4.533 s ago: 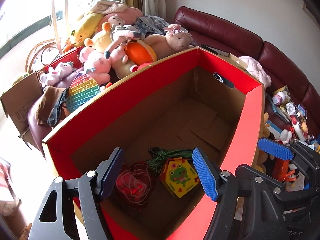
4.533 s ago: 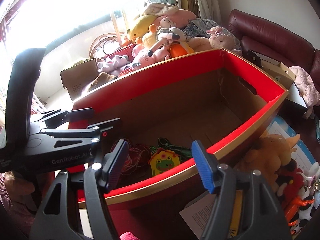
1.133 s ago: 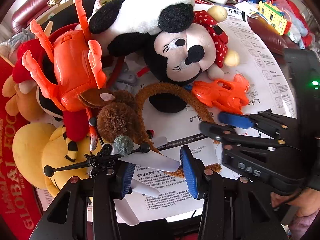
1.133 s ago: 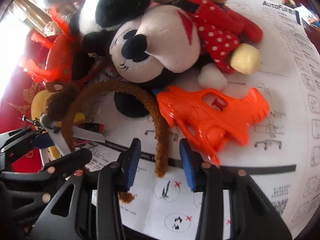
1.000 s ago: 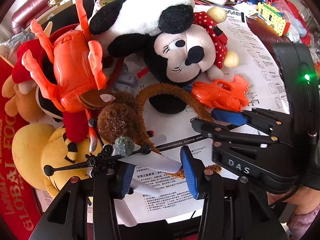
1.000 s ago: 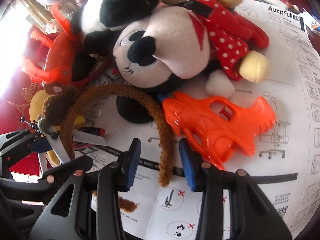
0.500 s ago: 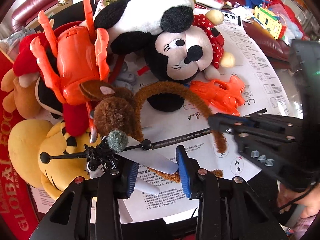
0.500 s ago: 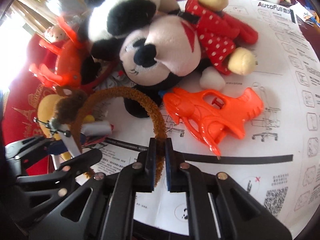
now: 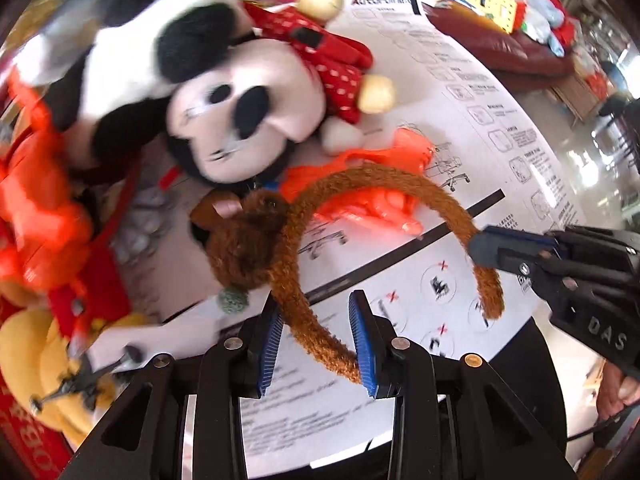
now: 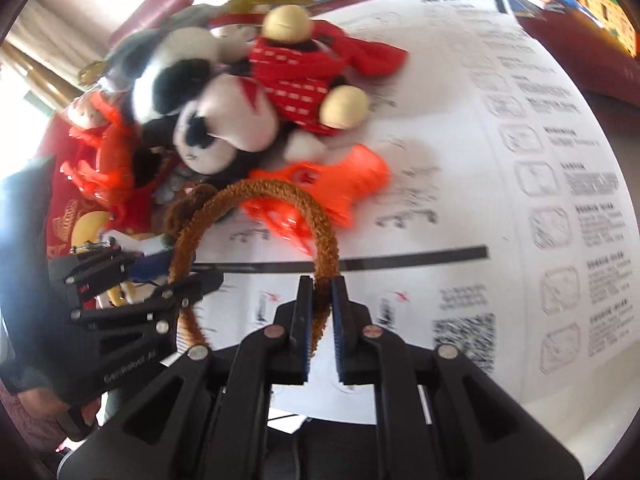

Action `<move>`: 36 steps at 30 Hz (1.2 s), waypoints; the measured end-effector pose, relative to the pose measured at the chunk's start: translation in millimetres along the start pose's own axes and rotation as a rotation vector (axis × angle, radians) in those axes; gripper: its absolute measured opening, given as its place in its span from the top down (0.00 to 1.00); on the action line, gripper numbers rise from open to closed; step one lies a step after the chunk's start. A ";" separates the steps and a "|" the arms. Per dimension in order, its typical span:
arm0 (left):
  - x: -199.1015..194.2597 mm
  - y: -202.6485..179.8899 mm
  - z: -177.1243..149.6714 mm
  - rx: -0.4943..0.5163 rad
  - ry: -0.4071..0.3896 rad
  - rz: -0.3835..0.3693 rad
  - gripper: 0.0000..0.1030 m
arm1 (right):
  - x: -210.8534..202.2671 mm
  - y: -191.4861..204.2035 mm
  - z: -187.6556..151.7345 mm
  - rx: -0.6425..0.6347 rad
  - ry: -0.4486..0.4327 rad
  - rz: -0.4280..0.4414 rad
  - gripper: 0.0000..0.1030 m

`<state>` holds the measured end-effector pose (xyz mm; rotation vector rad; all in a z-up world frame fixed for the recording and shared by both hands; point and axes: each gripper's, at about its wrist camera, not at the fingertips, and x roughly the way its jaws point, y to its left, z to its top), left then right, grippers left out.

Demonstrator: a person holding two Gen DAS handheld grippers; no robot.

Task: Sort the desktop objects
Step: 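Lift the brown headband off the instruction sheet with the right tool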

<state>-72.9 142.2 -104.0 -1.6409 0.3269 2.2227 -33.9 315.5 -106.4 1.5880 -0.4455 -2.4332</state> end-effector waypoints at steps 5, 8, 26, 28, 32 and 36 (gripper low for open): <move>1.6 10.7 2.3 -0.048 0.027 -0.031 0.67 | 6.6 1.0 -6.0 0.016 0.004 -0.004 0.89; 0.0 18.7 -3.8 -0.092 0.039 -0.043 0.67 | 9.5 2.7 -5.1 0.013 -0.001 -0.001 0.88; 21.9 12.5 -16.1 -0.191 0.099 -0.056 0.57 | 49.8 17.9 23.7 -0.058 0.051 -0.036 0.74; 22.9 14.7 -14.2 -0.204 0.093 -0.045 0.57 | 54.9 17.6 26.6 -0.063 0.058 -0.043 0.74; 26.1 15.2 -8.8 -0.212 0.088 -0.020 0.57 | 58.6 15.5 23.0 -0.067 0.059 -0.037 0.82; 29.9 5.6 -5.5 -0.182 0.077 0.038 0.56 | 55.8 6.4 12.7 -0.036 0.058 -0.011 0.90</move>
